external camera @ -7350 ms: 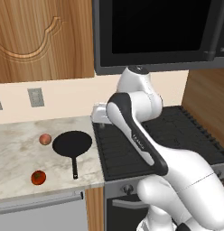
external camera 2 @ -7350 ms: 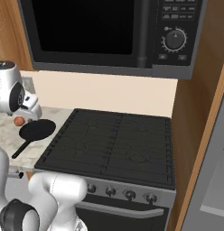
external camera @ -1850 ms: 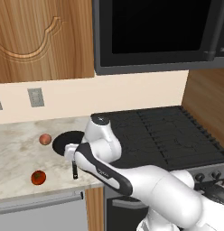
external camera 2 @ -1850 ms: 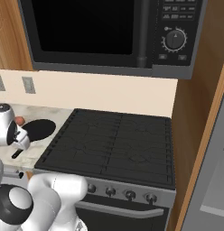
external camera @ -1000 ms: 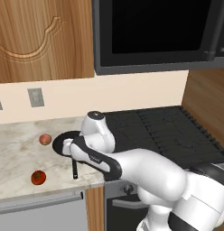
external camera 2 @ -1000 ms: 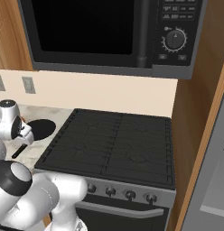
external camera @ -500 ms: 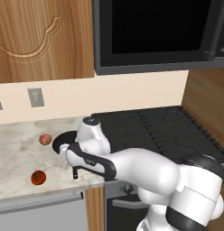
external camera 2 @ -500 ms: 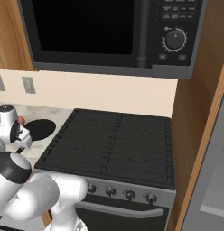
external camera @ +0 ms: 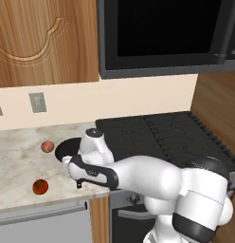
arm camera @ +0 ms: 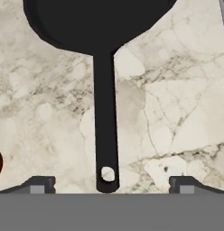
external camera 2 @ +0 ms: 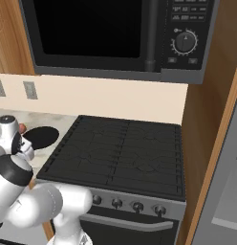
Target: Place the pan on the rear right burner on the stove. Then place the tomato and the onion in the pan and turn on the rear right burner.
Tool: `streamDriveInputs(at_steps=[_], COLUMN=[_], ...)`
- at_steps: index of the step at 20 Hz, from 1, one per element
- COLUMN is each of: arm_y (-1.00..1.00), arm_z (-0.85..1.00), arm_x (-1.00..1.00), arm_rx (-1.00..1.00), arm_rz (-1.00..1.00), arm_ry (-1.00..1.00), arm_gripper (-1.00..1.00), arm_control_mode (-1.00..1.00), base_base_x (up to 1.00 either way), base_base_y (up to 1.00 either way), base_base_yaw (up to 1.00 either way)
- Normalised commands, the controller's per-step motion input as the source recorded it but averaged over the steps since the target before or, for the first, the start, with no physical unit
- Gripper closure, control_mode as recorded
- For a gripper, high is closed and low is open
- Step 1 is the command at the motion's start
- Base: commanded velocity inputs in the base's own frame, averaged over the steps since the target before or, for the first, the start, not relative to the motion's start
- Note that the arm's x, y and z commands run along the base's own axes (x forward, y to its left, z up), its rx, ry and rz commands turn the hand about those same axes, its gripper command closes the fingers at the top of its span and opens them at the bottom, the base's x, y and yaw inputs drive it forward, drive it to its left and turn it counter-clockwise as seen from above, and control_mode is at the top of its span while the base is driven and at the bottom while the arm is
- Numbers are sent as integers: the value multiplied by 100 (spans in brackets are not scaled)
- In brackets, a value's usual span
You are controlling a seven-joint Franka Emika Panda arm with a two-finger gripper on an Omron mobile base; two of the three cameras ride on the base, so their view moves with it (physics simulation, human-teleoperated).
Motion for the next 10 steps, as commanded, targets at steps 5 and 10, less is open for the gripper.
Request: streamDriveInputs(at_steps=[5, 10], arm_y=[5, 7], arm_z=[-13, -9], arm_x=[9, 13], arm_rx=[0, 0], arm_rz=[0, 0], arm_ry=[0, 0], arm_gripper=[-100, -100], arm_control_mode=[-100, -100], base_base_x=[0, 0], base_base_y=[0, 0], base_base_yaw=[0, 0])
